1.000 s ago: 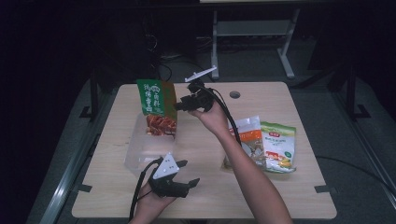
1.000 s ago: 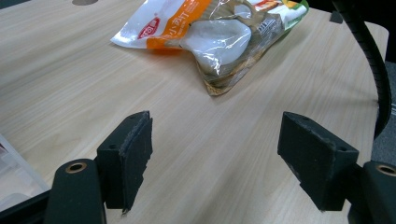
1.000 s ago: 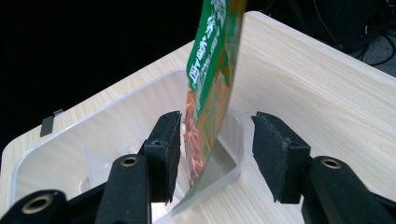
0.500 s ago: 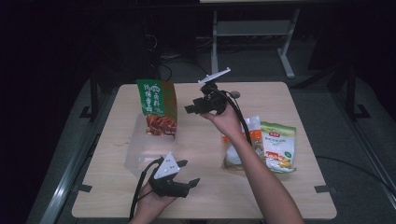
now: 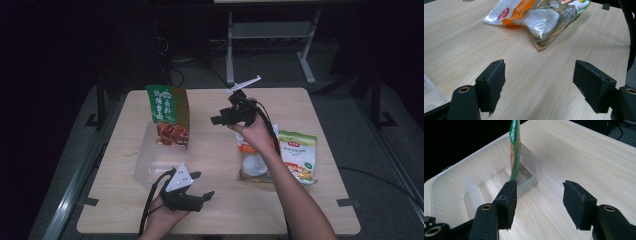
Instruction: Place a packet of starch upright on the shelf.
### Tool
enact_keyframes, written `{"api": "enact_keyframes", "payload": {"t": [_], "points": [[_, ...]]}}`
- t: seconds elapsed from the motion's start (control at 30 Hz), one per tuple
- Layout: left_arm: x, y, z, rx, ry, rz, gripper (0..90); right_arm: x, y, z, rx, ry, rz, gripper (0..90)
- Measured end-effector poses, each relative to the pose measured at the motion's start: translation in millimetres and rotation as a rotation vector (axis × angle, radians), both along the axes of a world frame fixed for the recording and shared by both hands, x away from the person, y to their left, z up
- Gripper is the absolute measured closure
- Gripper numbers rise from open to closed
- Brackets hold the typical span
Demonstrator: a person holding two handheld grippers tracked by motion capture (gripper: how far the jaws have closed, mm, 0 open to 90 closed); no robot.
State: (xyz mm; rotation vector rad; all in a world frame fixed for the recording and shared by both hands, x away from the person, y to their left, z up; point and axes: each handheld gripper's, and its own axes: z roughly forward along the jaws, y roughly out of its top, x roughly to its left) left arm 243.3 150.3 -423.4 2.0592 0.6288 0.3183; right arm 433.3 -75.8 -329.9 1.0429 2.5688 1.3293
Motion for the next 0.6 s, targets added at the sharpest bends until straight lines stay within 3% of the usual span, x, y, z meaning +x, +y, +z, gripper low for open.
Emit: {"api": "enact_keyframes", "payload": {"t": [0.6], "points": [[0.5,-0.5,-0.3,0.005,-0.006,-0.002,25.6,-8.7,-31.6,1.5,-0.043,0.009,-0.051,38.9]]}}
